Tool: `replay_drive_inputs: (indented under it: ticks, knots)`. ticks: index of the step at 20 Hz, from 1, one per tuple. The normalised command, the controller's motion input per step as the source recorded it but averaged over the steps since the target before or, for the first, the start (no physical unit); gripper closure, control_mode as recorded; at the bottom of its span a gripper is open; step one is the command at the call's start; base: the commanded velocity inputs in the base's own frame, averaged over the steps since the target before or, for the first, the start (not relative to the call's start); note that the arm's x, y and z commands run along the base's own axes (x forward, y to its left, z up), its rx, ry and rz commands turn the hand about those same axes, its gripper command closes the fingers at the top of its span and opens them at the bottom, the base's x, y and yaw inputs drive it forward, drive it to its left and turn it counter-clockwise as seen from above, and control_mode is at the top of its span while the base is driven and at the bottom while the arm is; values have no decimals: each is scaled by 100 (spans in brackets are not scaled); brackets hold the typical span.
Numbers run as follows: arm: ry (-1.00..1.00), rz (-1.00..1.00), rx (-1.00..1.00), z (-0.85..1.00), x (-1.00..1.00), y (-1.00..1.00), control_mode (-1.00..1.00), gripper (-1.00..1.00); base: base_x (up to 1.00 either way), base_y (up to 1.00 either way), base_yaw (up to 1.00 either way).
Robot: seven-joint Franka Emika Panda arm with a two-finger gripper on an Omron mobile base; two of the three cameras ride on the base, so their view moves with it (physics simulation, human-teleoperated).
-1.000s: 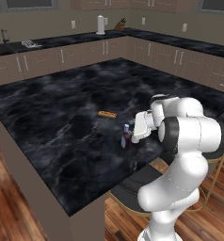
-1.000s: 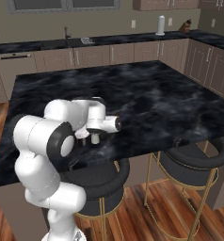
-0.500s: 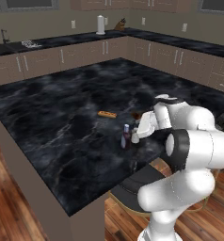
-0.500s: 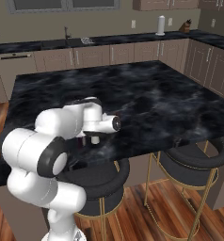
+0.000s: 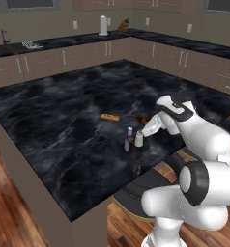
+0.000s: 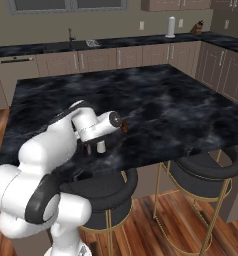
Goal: Move the shaker and condiment bottle from the cabinet to the dining counter.
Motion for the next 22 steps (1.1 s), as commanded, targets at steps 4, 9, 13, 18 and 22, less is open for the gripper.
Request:
replay_drive_inputs:
  ticks: [4,9,13,18,22]
  knots:
    - [4,-17,-8,26,-54,-3,-100,-100,0,0,0]
    - [3,-18,-7,24,-56,0,-100,-100,0,0,0]
    - [4,-19,-4,23,-58,0,-100,-100,0,0,0]
    - [6,-18,-1,22,-57,0,-100,-100,0,0,0]
    - [12,-15,0,28,-52,0,-100,-100,0,0,0]
